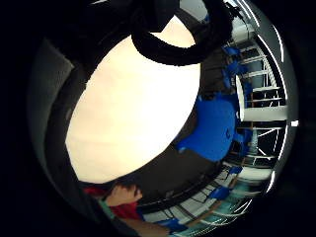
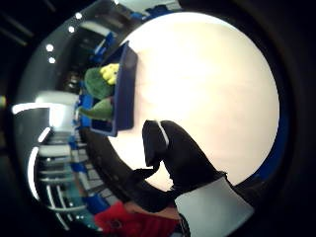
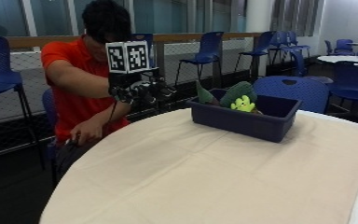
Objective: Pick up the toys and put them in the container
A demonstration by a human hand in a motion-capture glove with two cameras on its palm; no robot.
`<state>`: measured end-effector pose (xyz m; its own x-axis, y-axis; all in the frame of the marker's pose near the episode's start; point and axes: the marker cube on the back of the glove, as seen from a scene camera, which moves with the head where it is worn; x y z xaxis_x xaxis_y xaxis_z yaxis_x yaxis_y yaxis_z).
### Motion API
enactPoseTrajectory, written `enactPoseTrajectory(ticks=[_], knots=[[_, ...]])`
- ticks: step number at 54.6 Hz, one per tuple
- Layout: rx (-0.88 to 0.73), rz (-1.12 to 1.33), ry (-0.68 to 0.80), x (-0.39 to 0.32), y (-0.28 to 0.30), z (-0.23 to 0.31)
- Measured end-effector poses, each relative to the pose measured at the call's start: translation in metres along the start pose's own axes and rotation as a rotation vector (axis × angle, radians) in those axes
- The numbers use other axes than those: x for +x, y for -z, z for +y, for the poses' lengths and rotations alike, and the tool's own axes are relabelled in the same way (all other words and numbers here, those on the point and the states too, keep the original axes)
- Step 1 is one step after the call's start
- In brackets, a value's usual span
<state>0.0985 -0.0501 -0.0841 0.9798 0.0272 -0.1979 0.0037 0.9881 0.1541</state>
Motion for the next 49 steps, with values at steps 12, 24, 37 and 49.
enactPoseTrajectory(ticks=[12,24,37,49], knots=[[0.004,-0.020,-0.015,0.0083,0.0044,0.0026],[-0.012,-0.014,-0.004,0.0027,-0.0031,0.0028],[-0.005,0.007,0.000,0.0001,-0.0016,0.0036],[-0.006,0.012,-0.009,0.0049,-0.0028,0.0059]])
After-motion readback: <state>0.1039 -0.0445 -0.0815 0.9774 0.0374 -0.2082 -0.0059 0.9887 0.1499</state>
